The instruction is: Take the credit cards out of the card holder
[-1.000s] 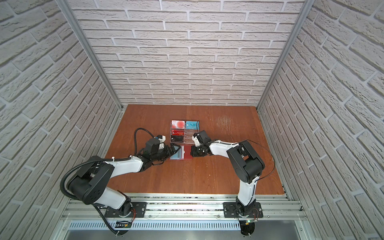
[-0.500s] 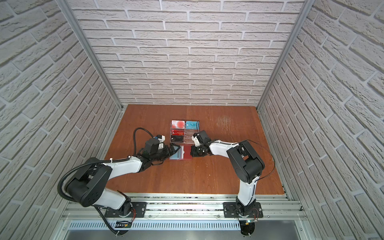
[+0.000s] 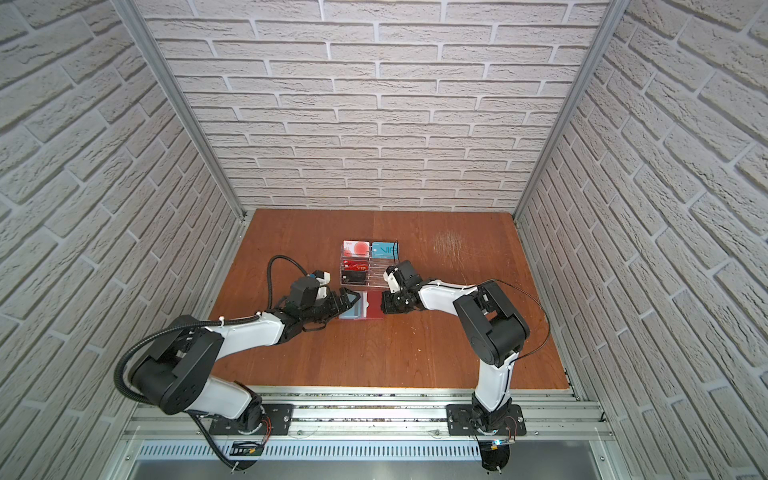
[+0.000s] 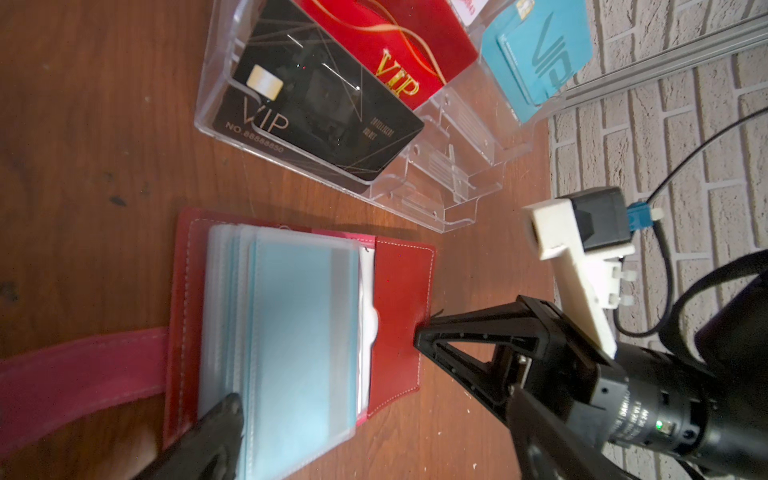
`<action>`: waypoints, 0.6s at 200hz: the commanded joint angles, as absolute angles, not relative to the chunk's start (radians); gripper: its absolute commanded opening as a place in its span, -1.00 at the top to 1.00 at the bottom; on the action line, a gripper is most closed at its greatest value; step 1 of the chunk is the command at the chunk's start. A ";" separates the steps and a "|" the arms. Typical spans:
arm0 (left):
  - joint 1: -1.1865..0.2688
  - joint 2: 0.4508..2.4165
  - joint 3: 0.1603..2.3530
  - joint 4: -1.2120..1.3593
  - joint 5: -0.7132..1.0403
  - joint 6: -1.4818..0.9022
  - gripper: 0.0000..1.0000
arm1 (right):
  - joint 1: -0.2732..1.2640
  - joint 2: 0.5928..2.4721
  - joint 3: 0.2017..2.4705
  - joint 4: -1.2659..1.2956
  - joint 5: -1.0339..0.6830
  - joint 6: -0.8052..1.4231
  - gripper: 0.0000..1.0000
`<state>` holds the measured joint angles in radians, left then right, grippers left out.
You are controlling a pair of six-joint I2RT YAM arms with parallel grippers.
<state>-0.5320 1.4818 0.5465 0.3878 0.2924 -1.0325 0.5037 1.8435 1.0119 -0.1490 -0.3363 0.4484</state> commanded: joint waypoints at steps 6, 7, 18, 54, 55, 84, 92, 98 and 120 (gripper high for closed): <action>-0.530 1.500 0.561 0.406 0.280 -1.020 -0.96 | 0.505 1.855 1.037 -0.142 -0.352 0.436 0.79; -0.530 1.501 0.561 0.405 0.280 -1.020 -0.96 | 0.506 1.856 1.037 -0.142 -0.352 0.436 0.79; -0.533 1.505 0.561 0.408 0.281 -1.020 -0.96 | 0.505 1.858 1.037 -0.141 -0.352 0.436 0.79; -0.538 1.513 0.558 0.421 0.280 -1.026 -0.96 | 0.506 1.862 1.039 -0.140 -0.355 0.437 0.79; -0.538 1.514 0.558 0.420 0.280 -1.026 -0.96 | 0.505 1.862 1.039 -0.140 -0.355 0.437 0.79; -0.543 1.524 0.563 0.426 0.282 -1.028 -0.96 | 0.506 1.861 1.039 -0.143 -0.356 0.437 0.79; -0.545 1.525 0.563 0.430 0.282 -1.029 -0.96 | 0.505 1.862 1.040 -0.142 -0.356 0.437 0.79; -0.546 1.525 0.563 0.432 0.282 -1.030 -0.97 | 0.506 1.861 1.039 -0.142 -0.357 0.436 0.79; -0.549 1.526 0.566 0.435 0.282 -1.032 -0.96 | 0.506 1.862 1.041 -0.142 -0.358 0.436 0.80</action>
<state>-0.5400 1.5078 0.5510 0.4191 0.2924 -1.0328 0.5037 1.8496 1.0172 -0.1539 -0.3374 0.4484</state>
